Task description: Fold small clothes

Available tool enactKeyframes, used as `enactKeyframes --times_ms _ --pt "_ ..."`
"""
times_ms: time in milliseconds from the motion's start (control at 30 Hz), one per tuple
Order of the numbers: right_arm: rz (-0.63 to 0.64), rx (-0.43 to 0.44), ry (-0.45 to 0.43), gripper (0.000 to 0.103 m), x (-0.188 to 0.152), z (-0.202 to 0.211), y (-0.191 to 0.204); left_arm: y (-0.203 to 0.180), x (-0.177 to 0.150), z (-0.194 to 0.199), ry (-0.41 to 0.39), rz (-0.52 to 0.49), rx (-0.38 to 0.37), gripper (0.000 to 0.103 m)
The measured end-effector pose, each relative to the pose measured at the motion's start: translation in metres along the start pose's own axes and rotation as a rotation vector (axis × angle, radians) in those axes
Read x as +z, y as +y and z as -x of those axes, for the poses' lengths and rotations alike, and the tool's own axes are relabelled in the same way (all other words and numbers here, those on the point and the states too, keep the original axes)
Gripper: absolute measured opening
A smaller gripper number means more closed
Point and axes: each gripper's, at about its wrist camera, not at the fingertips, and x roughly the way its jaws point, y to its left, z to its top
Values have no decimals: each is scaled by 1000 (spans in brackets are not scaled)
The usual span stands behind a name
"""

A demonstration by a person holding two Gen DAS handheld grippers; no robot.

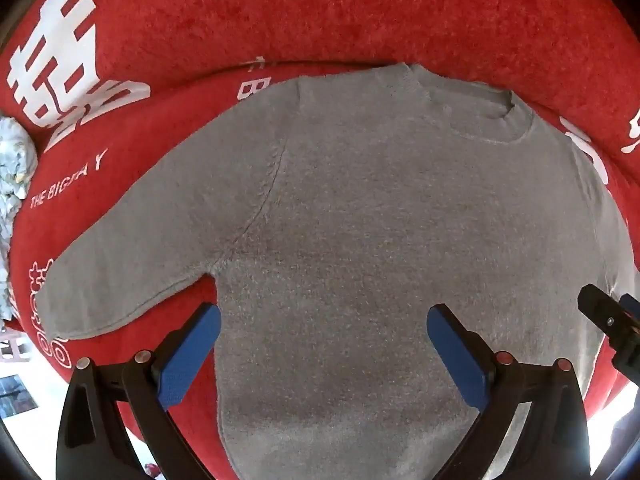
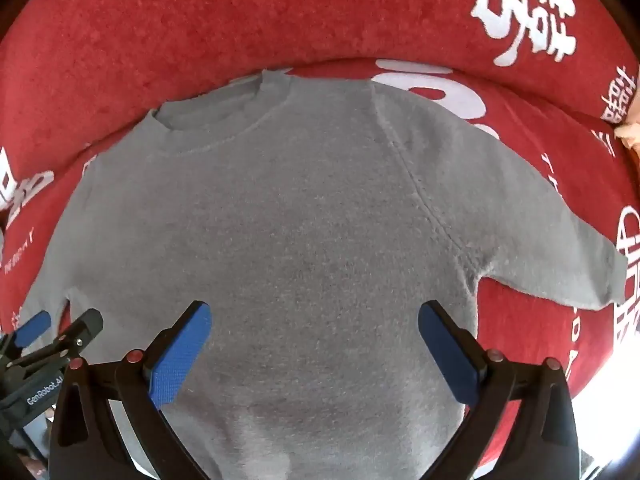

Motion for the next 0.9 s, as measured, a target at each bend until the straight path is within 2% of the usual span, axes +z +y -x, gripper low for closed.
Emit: enactKeyframes --times_ms 267,900 --pt "-9 -19 28 103 1 -4 -2 -14 12 -7 16 71 10 103" --pt "12 -13 28 103 6 -4 6 -19 14 -8 20 87 27 103"
